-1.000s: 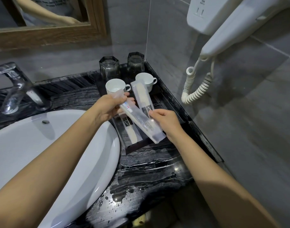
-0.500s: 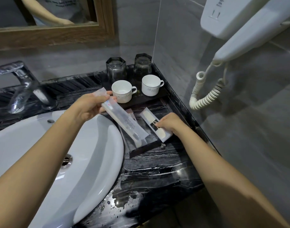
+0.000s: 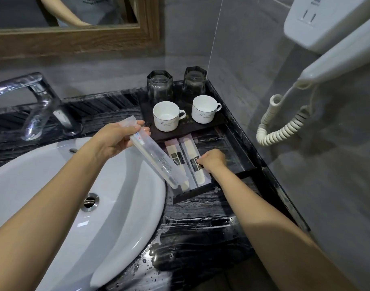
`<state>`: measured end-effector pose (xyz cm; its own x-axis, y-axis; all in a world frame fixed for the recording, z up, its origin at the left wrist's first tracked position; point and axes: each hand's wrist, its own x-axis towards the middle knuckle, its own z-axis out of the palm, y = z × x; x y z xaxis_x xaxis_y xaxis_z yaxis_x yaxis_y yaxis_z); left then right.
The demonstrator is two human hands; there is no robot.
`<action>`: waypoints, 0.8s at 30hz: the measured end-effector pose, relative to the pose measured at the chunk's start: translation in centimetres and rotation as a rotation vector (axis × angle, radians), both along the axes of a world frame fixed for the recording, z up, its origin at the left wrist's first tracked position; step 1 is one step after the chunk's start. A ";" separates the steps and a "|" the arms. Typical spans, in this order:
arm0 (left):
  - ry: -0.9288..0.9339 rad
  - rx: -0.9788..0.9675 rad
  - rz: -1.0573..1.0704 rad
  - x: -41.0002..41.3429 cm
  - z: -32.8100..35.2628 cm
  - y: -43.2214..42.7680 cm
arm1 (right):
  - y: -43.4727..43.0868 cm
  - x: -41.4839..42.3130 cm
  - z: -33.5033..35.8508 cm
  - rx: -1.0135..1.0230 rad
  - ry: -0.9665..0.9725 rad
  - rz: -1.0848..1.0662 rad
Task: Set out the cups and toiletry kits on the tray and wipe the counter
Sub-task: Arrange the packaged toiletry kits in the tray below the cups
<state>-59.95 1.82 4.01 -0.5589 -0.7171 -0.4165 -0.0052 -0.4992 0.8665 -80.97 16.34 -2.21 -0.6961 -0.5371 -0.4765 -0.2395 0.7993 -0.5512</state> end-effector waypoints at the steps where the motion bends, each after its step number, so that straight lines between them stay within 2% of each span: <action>1: -0.003 0.001 0.004 0.1 -0.1 0.0 | 0.0 0.1 -0.1 -0.006 0.004 -0.004; 9: 0.004 0.021 0.014 0.3 -0.3 0.0 | 0.3 -0.3 -1.2 -0.146 0.038 0.031; 24: -0.004 0.025 0.008 -0.2 -0.9 0.3 | 0.2 -0.6 -1.6 -0.213 -0.004 0.060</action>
<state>-60.15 2.09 3.13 -0.5512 -0.7112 -0.4363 -0.0045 -0.5204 0.8539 -81.56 16.55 -3.83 -0.6580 -0.6665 -0.3505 -0.2803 0.6488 -0.7074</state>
